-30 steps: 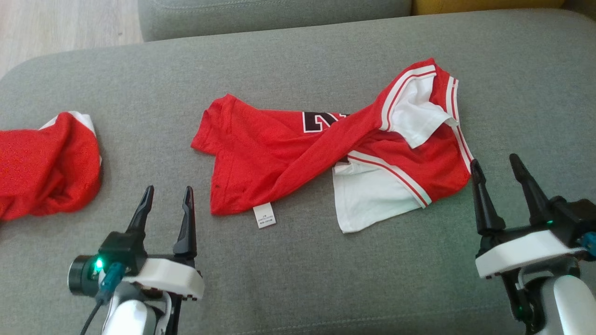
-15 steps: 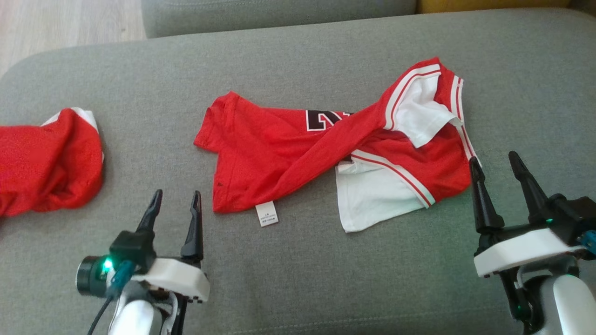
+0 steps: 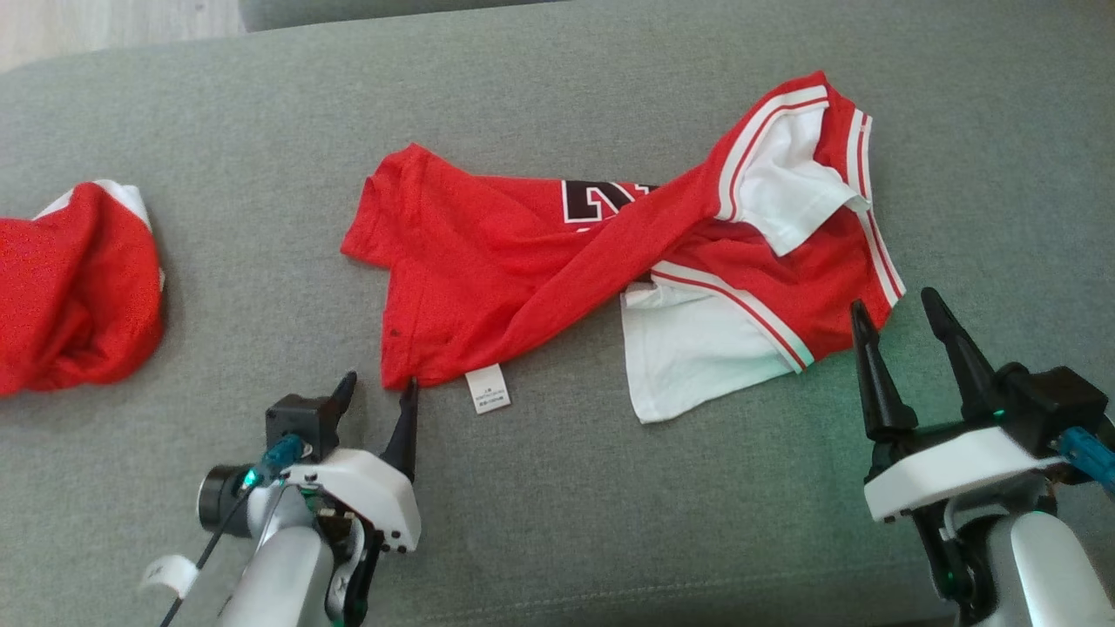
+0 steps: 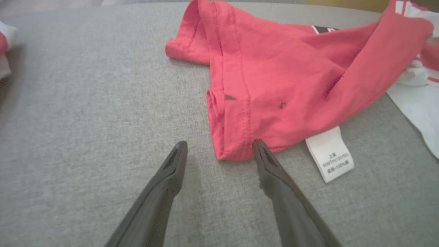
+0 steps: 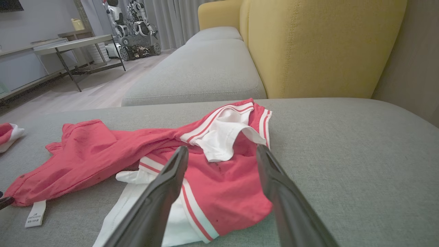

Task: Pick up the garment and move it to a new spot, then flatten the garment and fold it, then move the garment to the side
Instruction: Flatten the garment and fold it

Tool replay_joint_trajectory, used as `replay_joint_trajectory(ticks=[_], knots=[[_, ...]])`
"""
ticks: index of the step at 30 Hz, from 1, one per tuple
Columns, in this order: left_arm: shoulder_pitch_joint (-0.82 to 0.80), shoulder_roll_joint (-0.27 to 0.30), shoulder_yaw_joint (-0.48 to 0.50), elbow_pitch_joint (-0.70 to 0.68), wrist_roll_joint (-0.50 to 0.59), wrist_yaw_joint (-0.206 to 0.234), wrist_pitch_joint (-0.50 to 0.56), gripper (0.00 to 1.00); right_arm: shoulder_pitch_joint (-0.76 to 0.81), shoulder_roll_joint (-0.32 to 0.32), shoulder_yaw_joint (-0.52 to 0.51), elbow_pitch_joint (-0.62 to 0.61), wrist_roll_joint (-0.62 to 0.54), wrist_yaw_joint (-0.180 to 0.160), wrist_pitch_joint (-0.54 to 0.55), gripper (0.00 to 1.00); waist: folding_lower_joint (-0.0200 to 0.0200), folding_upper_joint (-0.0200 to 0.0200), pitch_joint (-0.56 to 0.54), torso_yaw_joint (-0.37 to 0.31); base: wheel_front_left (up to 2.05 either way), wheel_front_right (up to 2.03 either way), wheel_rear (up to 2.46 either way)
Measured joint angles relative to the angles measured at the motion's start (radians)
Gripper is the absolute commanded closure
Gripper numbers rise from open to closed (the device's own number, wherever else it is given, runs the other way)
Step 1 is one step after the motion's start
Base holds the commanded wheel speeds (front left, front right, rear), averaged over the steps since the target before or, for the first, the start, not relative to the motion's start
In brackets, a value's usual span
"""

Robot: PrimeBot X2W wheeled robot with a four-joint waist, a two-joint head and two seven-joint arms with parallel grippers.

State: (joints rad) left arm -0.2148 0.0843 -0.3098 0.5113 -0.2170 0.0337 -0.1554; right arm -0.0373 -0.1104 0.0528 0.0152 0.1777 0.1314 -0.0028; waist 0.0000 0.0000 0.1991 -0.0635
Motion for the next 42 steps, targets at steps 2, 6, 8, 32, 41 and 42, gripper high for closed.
replay_joint_trajectory(ticks=[2, 6, 8, 32, 41, 42], knots=[[-0.013, -0.004, -0.002, 0.034, -0.009, -0.009, 0.0, 0.31, -0.002, 0.0, -0.001, 0.007, 0.0, 0.0, 0.0, 0.0, 0.0, 0.0, 0.004, -0.004, 0.0, 0.0, 0.0], [-0.044, -0.011, -0.005, 0.08, -0.02, -0.018, -0.012, 1.0, -0.017, 0.0, -0.008, 0.021, 0.009, 0.0, 0.0, 0.0, 0.0, 0.0, 0.011, -0.006, 0.0, 0.0, 0.0], [-0.06, -0.016, -0.005, 0.101, -0.025, -0.025, -0.02, 1.0, -0.019, 0.0, -0.023, 0.029, 0.009, 0.0, 0.0, 0.0, 0.0, 0.0, 0.014, -0.006, 0.0, 0.0, 0.0], [-0.19, -0.039, -0.069, 0.152, -0.035, -0.025, -0.084, 1.0, -0.404, -0.128, 0.011, 0.503, 0.009, 0.0, -0.05, 0.0, 0.0, 0.0, 0.104, 0.066, 0.0, 0.0, 0.0], [-0.204, -0.043, -0.073, 0.139, -0.049, -0.016, -0.094, 1.0, -0.501, -0.151, 0.086, 0.647, 0.057, 0.0, -0.083, 1.0, 0.0, 0.0, 0.119, 0.078, 0.0, 0.0, 0.0], [-0.203, -0.043, -0.072, 0.136, -0.049, -0.014, -0.094, 1.0, -0.505, -0.153, 0.092, 0.651, 0.065, 0.0, -0.095, 1.0, 0.0, 0.0, 0.118, 0.077, 0.0, 0.0, 0.0]])
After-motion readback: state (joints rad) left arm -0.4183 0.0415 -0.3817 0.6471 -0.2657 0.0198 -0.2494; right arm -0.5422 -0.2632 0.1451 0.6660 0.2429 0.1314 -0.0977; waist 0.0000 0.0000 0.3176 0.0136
